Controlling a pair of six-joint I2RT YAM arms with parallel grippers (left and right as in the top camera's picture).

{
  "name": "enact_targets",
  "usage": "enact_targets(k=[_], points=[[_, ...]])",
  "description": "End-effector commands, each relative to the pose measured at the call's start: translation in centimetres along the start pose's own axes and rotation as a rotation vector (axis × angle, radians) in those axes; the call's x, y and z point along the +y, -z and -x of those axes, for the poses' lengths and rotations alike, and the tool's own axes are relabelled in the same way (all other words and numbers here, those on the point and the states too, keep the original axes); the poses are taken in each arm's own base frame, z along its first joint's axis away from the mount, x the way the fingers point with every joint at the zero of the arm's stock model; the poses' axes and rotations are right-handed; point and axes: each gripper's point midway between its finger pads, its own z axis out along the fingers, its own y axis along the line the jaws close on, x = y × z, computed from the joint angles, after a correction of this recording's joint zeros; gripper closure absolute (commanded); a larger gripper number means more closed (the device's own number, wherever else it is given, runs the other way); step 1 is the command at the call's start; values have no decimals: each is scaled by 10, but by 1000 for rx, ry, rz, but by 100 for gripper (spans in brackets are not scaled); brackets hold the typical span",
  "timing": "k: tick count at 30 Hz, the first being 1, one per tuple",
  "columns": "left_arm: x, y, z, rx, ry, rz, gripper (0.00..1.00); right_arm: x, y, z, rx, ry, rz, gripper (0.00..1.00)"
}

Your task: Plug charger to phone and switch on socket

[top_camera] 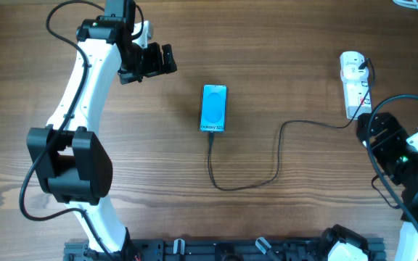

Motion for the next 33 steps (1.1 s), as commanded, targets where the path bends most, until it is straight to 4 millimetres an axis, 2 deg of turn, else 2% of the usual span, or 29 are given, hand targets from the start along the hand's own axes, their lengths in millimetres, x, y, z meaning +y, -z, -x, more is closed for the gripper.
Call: enact_targets(k=[1, 6, 7, 9, 10, 12, 14, 15, 17, 18, 20, 21, 23, 27, 30, 33], points=[[4, -3, 0, 4, 11, 12, 0, -2, -13, -3, 56, -181, -8, 0], [4, -3, 0, 4, 11, 12, 0, -16, -41, -6, 147, -415, -88, 0], [4, -3, 0, 4, 11, 12, 0, -22, -52, -9, 183, -485, -125, 0], [4, -3, 0, 4, 11, 12, 0, -50, -66, -9, 187, -473, -264, 0], [4, -3, 0, 4, 11, 12, 0, -57, -73, -17, 240, -481, -300, 0], [4, -3, 0, 4, 11, 12, 0, -57, -74, -22, 244, -433, -312, 0], [4, -3, 0, 4, 11, 12, 0, -50, -72, -20, 180, -348, -305, 0], [4, -3, 0, 4, 11, 12, 0, -40, -71, -17, 114, -268, -275, 0], [4, -3, 0, 4, 11, 12, 0, -11, -64, -12, -17, -107, -179, 0], [4, -3, 0, 4, 11, 12, 0, 11, -56, -9, -96, 15, -86, 0], [4, -3, 0, 4, 11, 12, 0, 40, -39, -5, -208, 186, 52, 0], [4, -3, 0, 4, 11, 12, 0, 48, -32, -5, -252, 236, 103, 0], [4, -3, 0, 4, 11, 12, 0, 52, -20, -6, -313, 247, 166, 0], [4, -3, 0, 4, 11, 12, 0, 36, -12, -12, -409, 171, 201, 0], [4, -3, 0, 4, 11, 12, 0, 50, -3, -18, -530, 295, 344, 0], [4, -3, 0, 4, 11, 12, 0, 47, -5, -32, -575, 418, 380, 0]])
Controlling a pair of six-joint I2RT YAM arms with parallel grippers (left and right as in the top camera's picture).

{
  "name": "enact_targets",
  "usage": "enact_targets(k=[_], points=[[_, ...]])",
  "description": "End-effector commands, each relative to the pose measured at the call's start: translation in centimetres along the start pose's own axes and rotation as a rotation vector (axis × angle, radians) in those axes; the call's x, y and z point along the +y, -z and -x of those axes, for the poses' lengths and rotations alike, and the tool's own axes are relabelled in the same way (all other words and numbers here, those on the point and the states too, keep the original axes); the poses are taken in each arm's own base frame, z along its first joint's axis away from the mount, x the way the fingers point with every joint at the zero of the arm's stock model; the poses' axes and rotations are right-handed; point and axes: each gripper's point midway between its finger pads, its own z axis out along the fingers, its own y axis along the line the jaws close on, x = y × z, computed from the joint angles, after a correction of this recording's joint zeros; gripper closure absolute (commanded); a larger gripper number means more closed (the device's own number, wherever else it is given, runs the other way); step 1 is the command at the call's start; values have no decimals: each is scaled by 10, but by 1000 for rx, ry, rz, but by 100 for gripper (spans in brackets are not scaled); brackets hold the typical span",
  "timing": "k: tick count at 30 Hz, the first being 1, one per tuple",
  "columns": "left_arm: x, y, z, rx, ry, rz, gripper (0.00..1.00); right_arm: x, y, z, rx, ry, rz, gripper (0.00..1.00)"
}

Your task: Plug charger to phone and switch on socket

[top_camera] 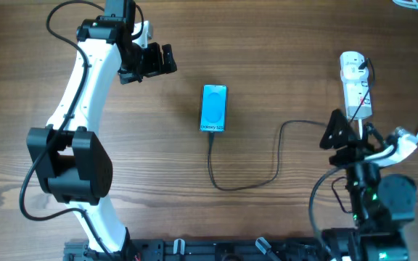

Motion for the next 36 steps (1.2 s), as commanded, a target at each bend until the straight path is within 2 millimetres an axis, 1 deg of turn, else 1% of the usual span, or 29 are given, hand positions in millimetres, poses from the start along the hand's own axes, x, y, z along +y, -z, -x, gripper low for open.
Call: enact_targets(k=[1, 5, 9, 11, 12, 17, 18, 24, 26, 32, 36], points=[[4, -3, 0, 4, 11, 12, 0, -2, 5, -17, -27, 170, 47, 0], [4, -3, 0, 4, 11, 12, 0, 5, 11, -24, -81, 391, 108, 0], [4, -3, 0, 4, 11, 12, 0, 2, 12, -30, -94, 526, 109, 0], [4, -3, 0, 4, 11, 12, 0, -3, 11, -39, -92, 546, 107, 0], [4, -3, 0, 4, 11, 12, 0, -9, 9, -49, -88, 544, 106, 0], [4, -3, 0, 4, 11, 12, 0, -20, -3, -69, -129, 471, 122, 0], [4, -3, 0, 4, 11, 12, 0, -25, -5, -72, -122, 466, 105, 0], [4, -3, 0, 4, 11, 12, 0, -43, -6, -65, -132, 468, 27, 0], [4, -3, 0, 4, 11, 12, 0, -47, -6, -63, -137, 505, 7, 0], [4, -3, 0, 4, 11, 12, 0, -46, -6, -65, -133, 629, 4, 0], [4, -3, 0, 4, 11, 12, 0, -47, -6, -65, -132, 639, 2, 0]])
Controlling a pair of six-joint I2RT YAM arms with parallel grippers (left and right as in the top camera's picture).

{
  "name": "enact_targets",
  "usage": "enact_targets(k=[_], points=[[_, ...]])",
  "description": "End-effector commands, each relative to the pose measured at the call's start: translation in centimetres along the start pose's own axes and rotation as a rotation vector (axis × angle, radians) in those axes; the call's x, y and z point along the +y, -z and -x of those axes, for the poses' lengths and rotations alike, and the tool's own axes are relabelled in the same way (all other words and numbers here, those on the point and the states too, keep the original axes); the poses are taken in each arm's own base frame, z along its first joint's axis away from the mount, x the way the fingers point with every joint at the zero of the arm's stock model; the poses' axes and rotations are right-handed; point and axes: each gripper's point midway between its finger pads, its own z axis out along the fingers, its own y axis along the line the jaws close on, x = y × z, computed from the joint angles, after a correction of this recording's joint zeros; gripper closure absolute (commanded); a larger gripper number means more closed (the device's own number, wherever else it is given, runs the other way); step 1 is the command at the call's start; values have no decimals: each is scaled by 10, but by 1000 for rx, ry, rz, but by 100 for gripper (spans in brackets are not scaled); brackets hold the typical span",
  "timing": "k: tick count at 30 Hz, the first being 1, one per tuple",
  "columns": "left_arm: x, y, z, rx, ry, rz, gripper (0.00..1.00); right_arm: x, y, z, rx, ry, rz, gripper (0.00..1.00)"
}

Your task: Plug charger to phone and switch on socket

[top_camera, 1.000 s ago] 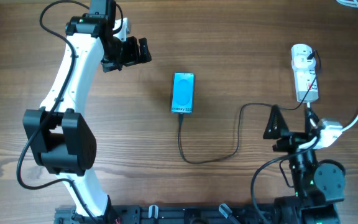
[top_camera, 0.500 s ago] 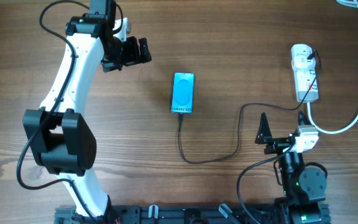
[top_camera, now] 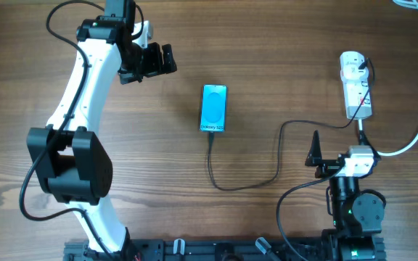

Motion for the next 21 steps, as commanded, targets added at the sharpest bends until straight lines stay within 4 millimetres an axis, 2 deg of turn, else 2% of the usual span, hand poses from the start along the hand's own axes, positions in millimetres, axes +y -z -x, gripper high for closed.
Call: enact_targets(k=[1, 10, 21], points=[[4, -3, 0, 4, 11, 12, 0, -3, 1, 2, -13, 18, -15, 0], [4, -3, 0, 4, 11, 12, 0, -7, 1, 2, -13, -76, -29, 0], [4, -3, 0, 4, 11, 12, 0, -5, 1, 3, -17, -79, -22, 0]])
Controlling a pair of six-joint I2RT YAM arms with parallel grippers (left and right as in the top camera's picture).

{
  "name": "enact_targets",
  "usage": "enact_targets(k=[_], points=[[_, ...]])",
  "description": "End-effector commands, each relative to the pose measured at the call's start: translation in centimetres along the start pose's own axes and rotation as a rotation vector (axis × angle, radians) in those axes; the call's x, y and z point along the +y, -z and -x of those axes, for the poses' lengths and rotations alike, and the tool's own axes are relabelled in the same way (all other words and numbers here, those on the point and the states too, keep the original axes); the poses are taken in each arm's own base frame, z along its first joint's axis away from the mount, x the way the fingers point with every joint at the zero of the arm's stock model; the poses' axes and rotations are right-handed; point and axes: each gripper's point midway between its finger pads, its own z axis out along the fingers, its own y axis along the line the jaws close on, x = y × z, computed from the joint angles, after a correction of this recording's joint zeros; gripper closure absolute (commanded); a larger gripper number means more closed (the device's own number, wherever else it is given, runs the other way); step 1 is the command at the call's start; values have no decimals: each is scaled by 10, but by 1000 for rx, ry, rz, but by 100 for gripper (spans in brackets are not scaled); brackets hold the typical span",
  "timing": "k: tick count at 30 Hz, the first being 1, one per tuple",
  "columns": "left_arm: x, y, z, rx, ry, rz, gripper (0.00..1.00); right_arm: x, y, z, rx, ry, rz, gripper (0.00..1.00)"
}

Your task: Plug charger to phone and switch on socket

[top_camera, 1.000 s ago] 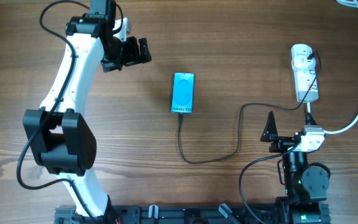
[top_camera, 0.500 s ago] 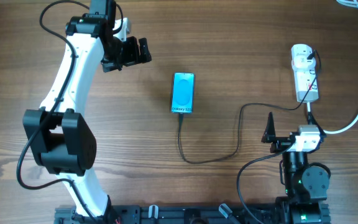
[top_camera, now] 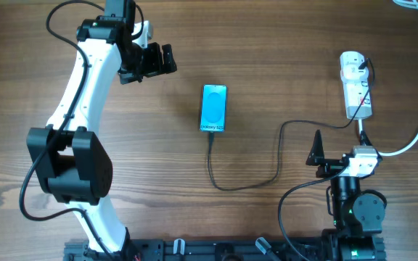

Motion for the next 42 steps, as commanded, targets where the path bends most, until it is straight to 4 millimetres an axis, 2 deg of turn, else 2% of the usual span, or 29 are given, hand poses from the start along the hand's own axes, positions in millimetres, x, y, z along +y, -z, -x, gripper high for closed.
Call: enact_targets(k=[1, 19, 21, 22, 25, 28, 30, 31, 34, 35, 37, 40, 42], points=[[4, -3, 0, 4, 11, 12, 0, -1, 1, 3, -17, -19, -6, 0], [2, -3, 0, 5, 6, 11, 0, -1, 1, 3, -18, -20, -6, 0], [4, 1, 2, -11, -9, 28, 0, -1, 1, 3, -17, -20, -6, 0], [10, 10, 2, -30, -9, 72, 0, -1, 1, 3, -17, -20, -6, 0], [3, 40, 2, -123, -38, 83, 0, -1, 1, 3, -17, -20, -6, 0], [9, 51, -18, -181, -50, 93, 0, -1, 1, 3, -17, -20, -6, 0], [21, 59, -37, -200, -46, 138, 0, -1, 1, 3, -17, -20, -6, 0], [23, 68, -49, -210, -46, 143, 0, -1, 1, 3, -17, -20, -6, 0], [20, 101, -65, -272, -55, 143, 0, -1, 1, 3, -17, -20, -6, 0], [21, 106, -72, -280, -57, 140, 0, -1, 1, 3, -18, -20, -6, 0], [26, 104, -95, -290, -59, 134, 0, -1, 1, 3, -17, -20, -6, 0], [31, 85, -126, -323, -73, 79, 0, -1, 1, 3, -17, -20, -6, 0], [37, 84, -145, -334, -75, 77, 0, -1, 1, 3, -18, -20, -6, 0]])
